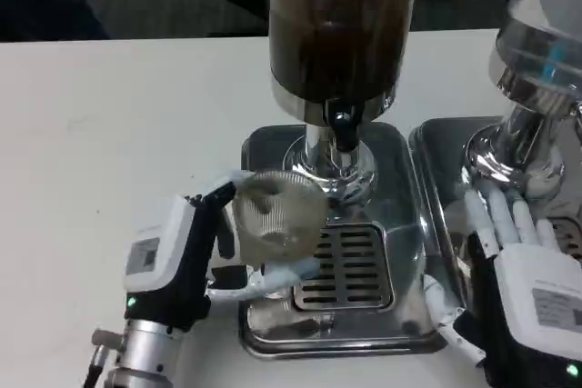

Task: Grasp the cup under the faucet to collect the drink, then remove the cup.

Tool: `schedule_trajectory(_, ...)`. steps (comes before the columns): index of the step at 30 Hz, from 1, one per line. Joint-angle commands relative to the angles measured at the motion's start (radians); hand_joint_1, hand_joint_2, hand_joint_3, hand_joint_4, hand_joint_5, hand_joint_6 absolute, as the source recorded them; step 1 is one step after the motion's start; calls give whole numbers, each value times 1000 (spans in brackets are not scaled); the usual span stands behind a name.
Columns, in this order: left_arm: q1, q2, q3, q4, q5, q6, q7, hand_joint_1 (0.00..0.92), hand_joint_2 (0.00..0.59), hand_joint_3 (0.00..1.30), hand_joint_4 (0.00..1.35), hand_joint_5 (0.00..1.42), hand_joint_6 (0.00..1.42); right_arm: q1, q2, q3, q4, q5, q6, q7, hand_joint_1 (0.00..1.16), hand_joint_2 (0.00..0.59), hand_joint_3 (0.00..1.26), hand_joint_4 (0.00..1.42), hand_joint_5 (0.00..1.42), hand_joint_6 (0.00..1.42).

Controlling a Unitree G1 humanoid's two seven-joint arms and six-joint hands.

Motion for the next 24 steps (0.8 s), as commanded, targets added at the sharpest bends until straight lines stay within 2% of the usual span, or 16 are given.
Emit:
schedule_trajectory(1,-83,-38,-32,48,39,28,60,709,1,853,1020,1132,1337,19,10,-8,-23,-5,13,-4,247,512,46,0,0,0)
schedule_trajectory(6,-173,-86,-78,121,69,58,57,710,2,853,1020,1143,1339,34,27,-12,-31,12,12,-7,244,512,45,0,0,0)
schedule_trajectory(11,-227,-124,-87,195,57,80,47,712,1,853,1031,1144,1339,45,40,-11,-49,-5,22,-6,208,510,44,0,0,0)
schedule_trajectory(17,-256,-148,-112,245,63,96,36,728,0,853,1015,1144,1337,52,41,-17,-57,-5,28,-5,201,514,44,0,0,0)
schedule_trajectory(24,-242,-150,-148,257,68,86,20,742,0,847,1011,1144,1339,57,43,-19,-59,0,30,-4,198,514,44,0,0,0)
